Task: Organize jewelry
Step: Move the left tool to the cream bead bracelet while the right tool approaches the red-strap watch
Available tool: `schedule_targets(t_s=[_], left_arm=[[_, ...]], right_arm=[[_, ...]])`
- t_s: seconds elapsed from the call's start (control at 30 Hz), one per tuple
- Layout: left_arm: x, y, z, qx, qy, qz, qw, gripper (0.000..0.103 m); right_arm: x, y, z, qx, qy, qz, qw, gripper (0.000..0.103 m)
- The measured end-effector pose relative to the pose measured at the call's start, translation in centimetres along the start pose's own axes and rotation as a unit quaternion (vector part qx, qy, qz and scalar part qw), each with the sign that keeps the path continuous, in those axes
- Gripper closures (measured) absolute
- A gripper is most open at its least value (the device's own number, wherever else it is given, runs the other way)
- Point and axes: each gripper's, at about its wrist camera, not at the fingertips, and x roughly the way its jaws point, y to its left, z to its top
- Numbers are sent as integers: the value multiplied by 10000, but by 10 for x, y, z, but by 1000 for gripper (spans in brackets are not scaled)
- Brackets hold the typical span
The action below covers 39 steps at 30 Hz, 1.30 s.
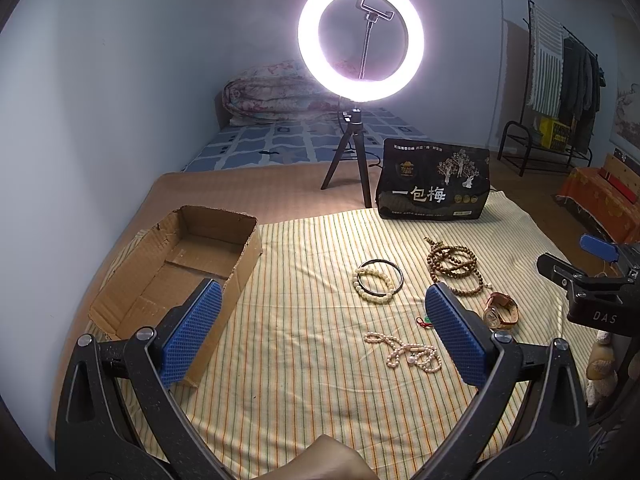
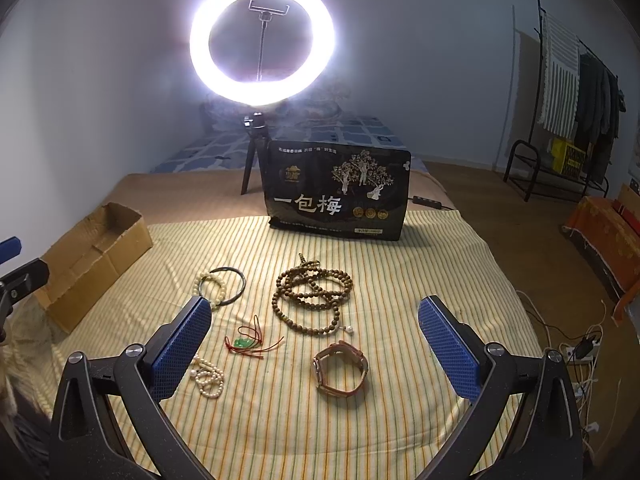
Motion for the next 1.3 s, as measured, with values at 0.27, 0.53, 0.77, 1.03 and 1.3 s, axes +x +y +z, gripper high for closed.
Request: schedule_targets(t_s=[0.27,0.53,0.77,1.03,1.3], left_arm=[[0,0,0,-1,0,5,10000,0],[1,2,-3,2,25,18,10000,0],[5,5,-2,-16,89,97,9999,0],[25,13,7,-163,411,52,9990,0],[59,2,12,166,835,-207,9962,0]], right_arm=[[0,0,-1,-20,15,-13,10000,0],[1,1,-1,-19,15,-13,10000,0],[1,1,-2,-22,17,-24,10000,0],[13,-12,3,-27,61,-160,9998,0],[34,-36,4,183,317,-75,9993,0]])
